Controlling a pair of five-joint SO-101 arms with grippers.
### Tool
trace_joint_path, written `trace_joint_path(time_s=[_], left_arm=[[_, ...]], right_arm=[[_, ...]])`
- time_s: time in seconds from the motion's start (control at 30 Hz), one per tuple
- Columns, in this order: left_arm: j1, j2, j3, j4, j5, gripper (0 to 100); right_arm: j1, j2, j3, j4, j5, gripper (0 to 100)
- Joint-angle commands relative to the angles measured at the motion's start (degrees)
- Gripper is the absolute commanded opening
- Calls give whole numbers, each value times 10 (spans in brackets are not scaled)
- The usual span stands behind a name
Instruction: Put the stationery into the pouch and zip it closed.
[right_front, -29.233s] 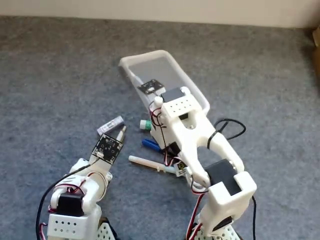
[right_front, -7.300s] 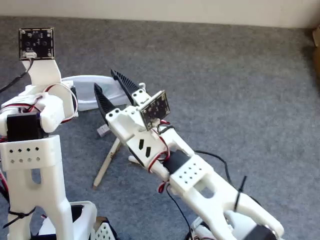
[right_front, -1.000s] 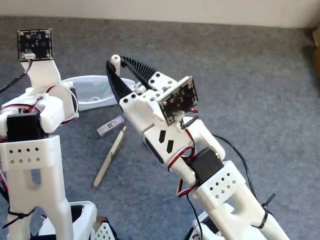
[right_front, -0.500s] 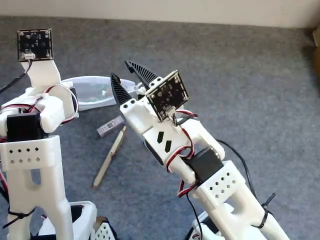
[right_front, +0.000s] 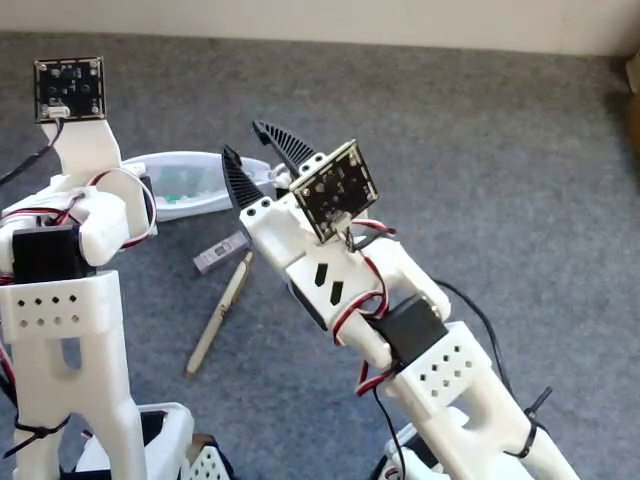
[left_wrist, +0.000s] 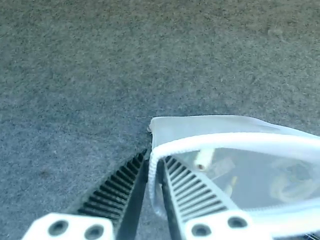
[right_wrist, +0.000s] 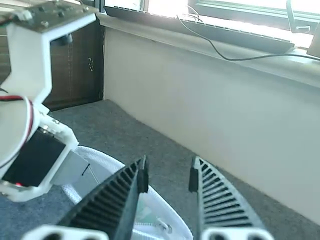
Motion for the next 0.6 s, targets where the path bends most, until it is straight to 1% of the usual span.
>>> trace_joint_path(time_s=[0.0,0.17,0.4,0.57], left_arm=[[12,12,0,5,3,7],[7,12,0,4,3,7],[-30,12,0,2,5,7],[-44,12,0,2,6,7]], right_arm=[[0,-7,-13,79,7,128],[0,-33,-53,175,5,128],[1,-80,-61,323,4,128],[38,-84,-58,382,4,128]])
